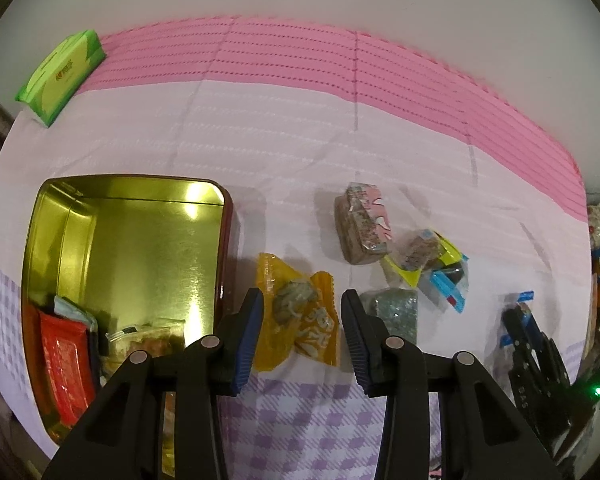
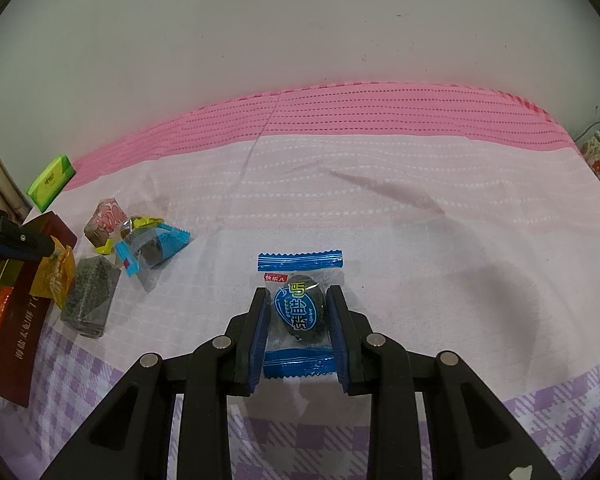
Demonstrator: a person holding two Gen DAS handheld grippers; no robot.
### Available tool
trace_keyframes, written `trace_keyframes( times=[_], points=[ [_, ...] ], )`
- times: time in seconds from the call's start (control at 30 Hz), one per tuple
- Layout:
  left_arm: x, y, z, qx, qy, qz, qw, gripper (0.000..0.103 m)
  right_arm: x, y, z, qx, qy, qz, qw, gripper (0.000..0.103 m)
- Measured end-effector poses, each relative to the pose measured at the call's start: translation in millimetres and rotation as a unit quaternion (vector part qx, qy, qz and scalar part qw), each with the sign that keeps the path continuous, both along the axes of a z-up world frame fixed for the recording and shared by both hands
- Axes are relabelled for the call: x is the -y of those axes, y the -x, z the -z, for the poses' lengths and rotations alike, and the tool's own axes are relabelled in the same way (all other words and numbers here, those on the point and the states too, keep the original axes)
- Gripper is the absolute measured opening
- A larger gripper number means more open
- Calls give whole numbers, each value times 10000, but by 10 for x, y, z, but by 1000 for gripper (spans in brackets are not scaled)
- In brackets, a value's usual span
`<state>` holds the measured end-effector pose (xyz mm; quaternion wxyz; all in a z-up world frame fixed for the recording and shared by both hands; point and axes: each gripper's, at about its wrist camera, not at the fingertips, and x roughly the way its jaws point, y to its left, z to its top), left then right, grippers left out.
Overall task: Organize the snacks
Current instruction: 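Grasp the yellow snack packet with the left tool while the right tool holds the blue candy, then carry the yellow packet into the gold tin and open the left tool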
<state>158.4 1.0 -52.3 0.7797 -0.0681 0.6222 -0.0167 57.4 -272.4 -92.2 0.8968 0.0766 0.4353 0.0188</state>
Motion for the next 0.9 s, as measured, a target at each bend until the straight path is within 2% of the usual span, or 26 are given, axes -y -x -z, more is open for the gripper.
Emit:
trace_keyframes(
  times=[0.5, 0.9],
  points=[
    [85, -41, 302, -301, -142, 11, 9994, 41, 8, 2, 10, 3, -6, -14, 10000, 27],
    [65, 110, 198, -128, -166, 160, 9997, 35, 7, 4, 11, 4, -2, -16, 10000, 26]
  ],
)
